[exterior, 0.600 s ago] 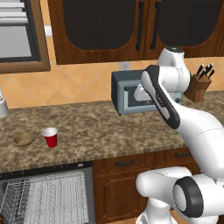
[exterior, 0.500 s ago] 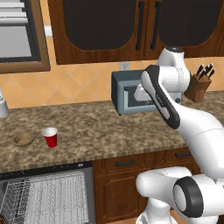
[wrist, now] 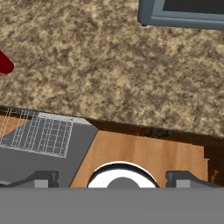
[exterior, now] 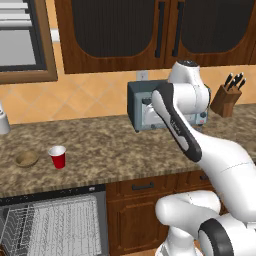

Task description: Pick up the cup and bowl from the counter, place them in the dishwasher, and close the dishwasher door.

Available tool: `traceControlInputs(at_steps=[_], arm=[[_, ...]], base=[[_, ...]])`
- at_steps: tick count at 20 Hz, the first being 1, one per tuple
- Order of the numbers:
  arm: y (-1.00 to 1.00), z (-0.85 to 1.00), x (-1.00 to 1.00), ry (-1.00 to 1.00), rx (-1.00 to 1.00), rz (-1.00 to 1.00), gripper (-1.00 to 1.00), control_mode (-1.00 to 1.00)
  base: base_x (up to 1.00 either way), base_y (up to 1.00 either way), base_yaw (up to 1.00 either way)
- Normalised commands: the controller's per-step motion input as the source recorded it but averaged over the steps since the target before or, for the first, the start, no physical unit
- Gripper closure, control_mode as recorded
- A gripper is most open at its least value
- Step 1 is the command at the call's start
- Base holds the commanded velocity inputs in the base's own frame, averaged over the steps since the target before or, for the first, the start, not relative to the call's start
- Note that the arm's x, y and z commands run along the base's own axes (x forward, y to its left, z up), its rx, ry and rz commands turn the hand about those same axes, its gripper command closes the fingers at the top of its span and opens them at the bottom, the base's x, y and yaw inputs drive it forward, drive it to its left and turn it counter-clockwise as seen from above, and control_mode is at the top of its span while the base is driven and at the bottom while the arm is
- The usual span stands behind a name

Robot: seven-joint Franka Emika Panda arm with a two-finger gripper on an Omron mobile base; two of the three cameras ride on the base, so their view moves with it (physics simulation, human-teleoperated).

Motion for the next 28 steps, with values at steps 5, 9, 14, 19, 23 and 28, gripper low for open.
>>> traceControlInputs(at_steps=[5,9,14,19,23,28], arm=[[0.50,-0.18,-0.12,-0.05,-0.01,0.01,-1.00,-1.00],[0.51,-0.11,0.00,-0.04,-0.01,0.00,-1.00,-1.00],[0.40,0.00,0.11,0.01,-0.03,0.01,-1.00,-1.00],[0.22,0.00,0.56,0.04,-0.06,0.00,-1.00,-1.00],[0.45,0.00,0.25,0.00,-0.03,-0.12,-1.00,-1.00],[0.80,-0.30,0.42,0.00,0.00,-0.12,-1.00,-1.00]], base=[[0.00,0.00,0.00],[0.00,0.00,0.00],[0.00,0.00,0.00],[0.00,0.00,0.00],[0.00,0.00,0.00],[0.00,0.00,0.00]])
